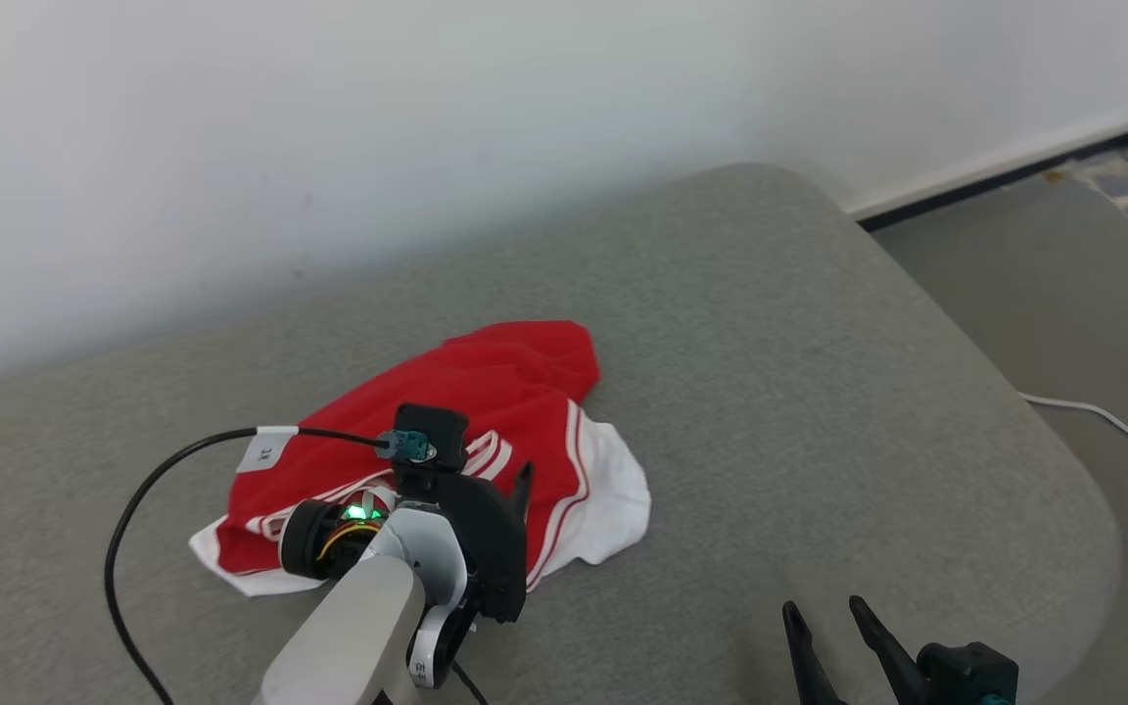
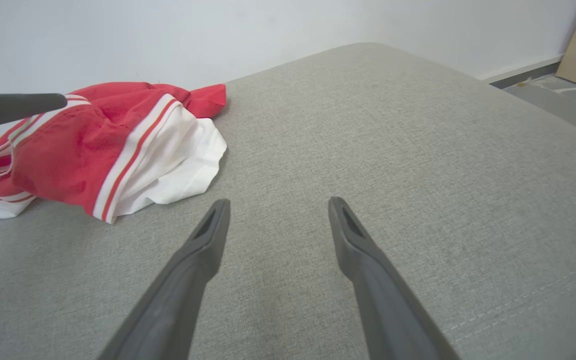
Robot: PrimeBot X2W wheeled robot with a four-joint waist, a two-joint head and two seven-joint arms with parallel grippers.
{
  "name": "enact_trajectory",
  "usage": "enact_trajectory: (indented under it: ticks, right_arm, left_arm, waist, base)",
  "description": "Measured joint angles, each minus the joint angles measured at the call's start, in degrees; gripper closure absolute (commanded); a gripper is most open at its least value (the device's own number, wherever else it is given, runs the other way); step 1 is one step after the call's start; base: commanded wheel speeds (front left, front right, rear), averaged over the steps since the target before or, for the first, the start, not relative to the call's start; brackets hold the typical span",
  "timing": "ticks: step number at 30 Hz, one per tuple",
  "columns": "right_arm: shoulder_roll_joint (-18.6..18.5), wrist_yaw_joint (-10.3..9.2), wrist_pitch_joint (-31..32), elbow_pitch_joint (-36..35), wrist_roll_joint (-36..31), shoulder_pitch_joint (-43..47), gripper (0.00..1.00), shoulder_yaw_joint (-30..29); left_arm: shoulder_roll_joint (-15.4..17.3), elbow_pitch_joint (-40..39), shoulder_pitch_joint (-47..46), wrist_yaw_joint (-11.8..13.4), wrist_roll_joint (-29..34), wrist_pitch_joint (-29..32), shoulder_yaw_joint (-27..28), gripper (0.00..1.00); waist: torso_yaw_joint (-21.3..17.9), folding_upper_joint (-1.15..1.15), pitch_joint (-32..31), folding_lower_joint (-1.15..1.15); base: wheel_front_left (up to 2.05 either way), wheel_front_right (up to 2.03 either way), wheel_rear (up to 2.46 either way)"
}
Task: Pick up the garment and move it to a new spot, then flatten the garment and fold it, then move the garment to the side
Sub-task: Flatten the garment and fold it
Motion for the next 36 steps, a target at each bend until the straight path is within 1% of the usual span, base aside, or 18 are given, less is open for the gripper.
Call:
enact_trajectory:
  ticks: [3,6,7,8,9,11,14,15,17,20,22,24,26,30,33,36]
  right_arm:
    - [0.0,0.00,-0.7,0.7,0.1,-0.5,0.00,0.1]
    - [0.0,0.00,-1.4,1.5,0.5,-0.6,0.00,0.0]
    - [0.0,0.00,-1.7,1.7,0.5,-0.6,0.00,0.0]
    - [0.0,0.00,-1.8,1.9,0.6,-0.7,0.00,0.0]
    - [0.0,0.00,-1.8,1.9,0.6,-0.7,0.00,0.0]
    - [0.0,0.00,-1.8,2.0,0.6,-0.9,0.00,0.1]
    - [0.0,0.00,-1.9,2.7,0.6,-1.2,0.00,0.2]
    - [0.0,0.00,-1.9,2.7,0.6,-1.2,0.00,0.2]
    - [0.0,0.00,-1.9,2.7,0.6,-1.4,0.00,0.2]
    - [0.1,0.00,-1.8,2.5,0.5,-1.3,0.00,0.1]
    - [0.0,0.00,-1.8,2.4,0.5,-1.2,0.00,-0.3]
    - [0.0,0.00,-1.7,2.3,0.2,-0.7,0.00,-1.0]
    - [0.0,0.00,-1.2,1.6,0.1,0.1,0.00,-1.4]
    - [0.0,0.00,-0.4,0.0,-0.1,0.9,0.00,-2.0]
    - [0.0,0.00,0.3,-0.8,-0.1,1.0,0.00,-1.7]
    - [0.0,0.00,0.7,-1.5,-0.1,1.1,0.00,-1.5]
  left_arm:
    - [0.3,0.4,-0.1,1.8,0.1,3.0,-0.5,0.00]
    - [1.0,0.6,-0.4,3.5,0.6,3.9,-0.6,0.00]
    - [1.1,0.6,-0.5,4.0,0.7,4.1,-0.5,0.14]
    - [1.3,0.4,-0.5,4.0,0.7,4.1,-0.5,0.52]
    - [1.5,0.3,-0.5,4.4,0.7,4.2,-0.5,1.00]
    - [1.7,-0.1,-0.3,4.4,0.7,4.1,-0.6,1.00]
    - [2.0,-1.9,0.1,3.8,0.8,1.3,-0.7,1.00]
    - [2.0,-1.9,0.1,3.8,0.8,1.3,-0.7,1.00]
    - [2.0,-3.6,0.1,3.4,0.7,-1.7,-0.2,1.00]
    - [2.4,-6.8,0.4,4.1,0.1,-6.1,2.0,1.00]
    - [3.3,-9.6,1.2,5.1,-0.3,-8.5,3.7,1.00]
    - [4.7,-13.0,3.2,6.4,-1.3,-10.3,5.8,1.00]
    - [7.2,-16.6,6.1,8.0,-2.0,-11.3,8.0,1.00]
    - [11.9,-22.7,12.9,10.7,-3.5,-11.0,12.1,1.00]
    - [14.3,-25.0,17.8,12.0,-4.9,-10.1,14.2,1.00]
    - [15.7,-25.5,22.3,12.6,-6.3,-9.8,15.9,1.00]
  waist:
    - [-2.5,0.00,0.5,0.00]
    - [-4.3,0.00,1.1,0.00]
    - [-4.7,0.00,1.3,0.00]
    - [-5.1,0.00,1.5,0.00]
    - [-5.3,0.00,1.7,0.00]
    - [-5.5,0.00,1.8,0.00]
    - [-5.0,0.00,1.8,0.00]
    - [-5.0,0.00,1.8,0.00]
    - [-4.2,0.00,1.6,0.01]
    - [-2.7,0.00,1.3,0.00]
    - [-1.7,0.00,1.1,0.00]
    - [-0.4,0.00,1.0,0.00]
    - [0.9,0.00,0.8,0.00]
    - [3.9,0.00,0.6,0.00]
    - [6.3,0.00,0.5,0.00]
    - [8.4,0.00,0.5,0.00]
  base:
    - [0.00,0.00,0.00]
    - [0.00,0.00,0.00]
    - [0.00,0.00,0.00]
    - [0.00,0.00,0.00]
    - [0.00,0.00,0.00]
    - [0.00,0.00,0.00]
    - [0.00,0.00,0.00]
    - [0.00,0.00,0.00]
    - [0.00,0.00,0.00]
    - [0.00,0.00,0.00]
    - [0.00,0.00,0.00]
    - [0.00,0.00,0.00]
    - [0.00,0.00,0.00]
    - [0.00,0.00,0.00]
    - [0.00,0.00,0.00]
    - [0.00,0.00,0.00]
